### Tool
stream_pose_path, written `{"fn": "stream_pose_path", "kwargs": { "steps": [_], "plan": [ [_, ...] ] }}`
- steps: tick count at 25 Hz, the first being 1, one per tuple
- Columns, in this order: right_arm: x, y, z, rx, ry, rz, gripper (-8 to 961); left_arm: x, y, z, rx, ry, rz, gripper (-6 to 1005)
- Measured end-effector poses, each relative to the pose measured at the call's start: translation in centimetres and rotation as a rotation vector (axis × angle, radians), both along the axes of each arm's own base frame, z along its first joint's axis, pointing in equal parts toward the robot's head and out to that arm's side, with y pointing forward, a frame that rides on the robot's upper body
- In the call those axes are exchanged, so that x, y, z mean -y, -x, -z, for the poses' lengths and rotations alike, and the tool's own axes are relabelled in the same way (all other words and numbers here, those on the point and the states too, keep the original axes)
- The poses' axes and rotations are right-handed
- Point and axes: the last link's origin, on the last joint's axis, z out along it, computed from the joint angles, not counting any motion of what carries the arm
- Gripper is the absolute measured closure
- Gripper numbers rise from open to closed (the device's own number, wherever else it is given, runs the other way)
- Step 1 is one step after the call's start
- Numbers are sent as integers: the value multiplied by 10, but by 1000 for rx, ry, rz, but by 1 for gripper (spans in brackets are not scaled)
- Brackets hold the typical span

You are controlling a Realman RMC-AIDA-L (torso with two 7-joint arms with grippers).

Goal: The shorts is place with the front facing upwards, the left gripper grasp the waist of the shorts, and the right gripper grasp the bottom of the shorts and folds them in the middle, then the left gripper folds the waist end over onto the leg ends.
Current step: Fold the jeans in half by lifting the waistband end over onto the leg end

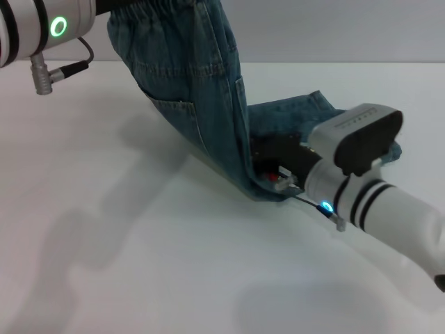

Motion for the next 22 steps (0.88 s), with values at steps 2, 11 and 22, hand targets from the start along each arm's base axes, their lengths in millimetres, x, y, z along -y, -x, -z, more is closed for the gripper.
{"fn": "stream_pose_path", "kwargs": {
  "steps": [2,11,22],
  "plan": [
    [-1,5,2,-1,12,-14,953,0,0,0,0,0,1,950],
    [-1,28,13,-9,69,-66,953,1,-1,3,2,4,6,950],
    [3,41,21,-8,111,-110,953,2,-1,4,5,4,12,950]
  ]
}}
